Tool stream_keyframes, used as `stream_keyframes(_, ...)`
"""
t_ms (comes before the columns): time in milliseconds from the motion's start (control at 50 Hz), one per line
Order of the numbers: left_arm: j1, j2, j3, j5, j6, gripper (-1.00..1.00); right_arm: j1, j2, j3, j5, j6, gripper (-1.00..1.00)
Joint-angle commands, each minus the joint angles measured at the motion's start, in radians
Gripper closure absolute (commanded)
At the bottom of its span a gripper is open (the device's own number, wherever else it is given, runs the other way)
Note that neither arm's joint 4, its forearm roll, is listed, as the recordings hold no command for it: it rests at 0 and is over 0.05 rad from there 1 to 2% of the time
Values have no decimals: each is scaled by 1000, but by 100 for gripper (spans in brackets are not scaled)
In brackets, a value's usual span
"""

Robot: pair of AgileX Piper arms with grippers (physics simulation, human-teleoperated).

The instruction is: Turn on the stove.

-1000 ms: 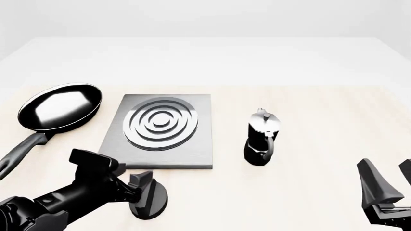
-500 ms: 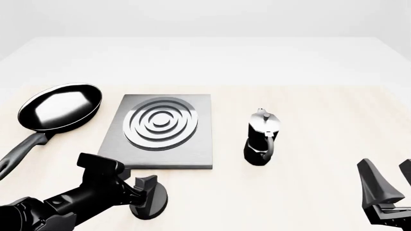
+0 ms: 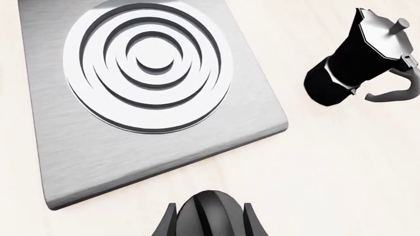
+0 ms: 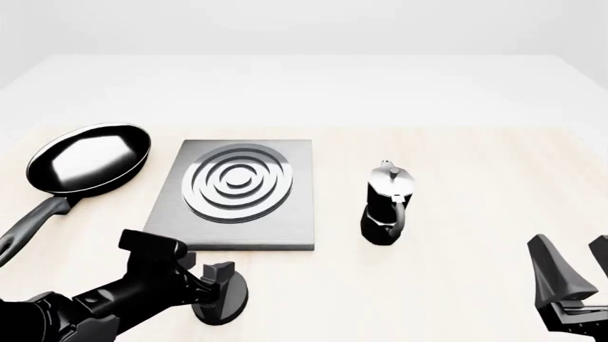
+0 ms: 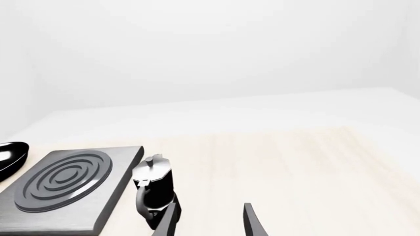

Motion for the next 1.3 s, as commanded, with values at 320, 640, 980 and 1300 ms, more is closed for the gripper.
stream_keyframes(320,1,103,-10,-68,-11,-100,7,51,0,-41,6,-100)
stream_keyframes(640,-1,215,-3,-150,-48,-100,7,58,0,-44,4,-100)
stream_keyframes(980,57,174,6,-133,-18,-100,7,57,0,-43,-2,-100)
stream_keyframes(1300,121,137,20,-127,17,-100,11,68,0,-49,-2,-100)
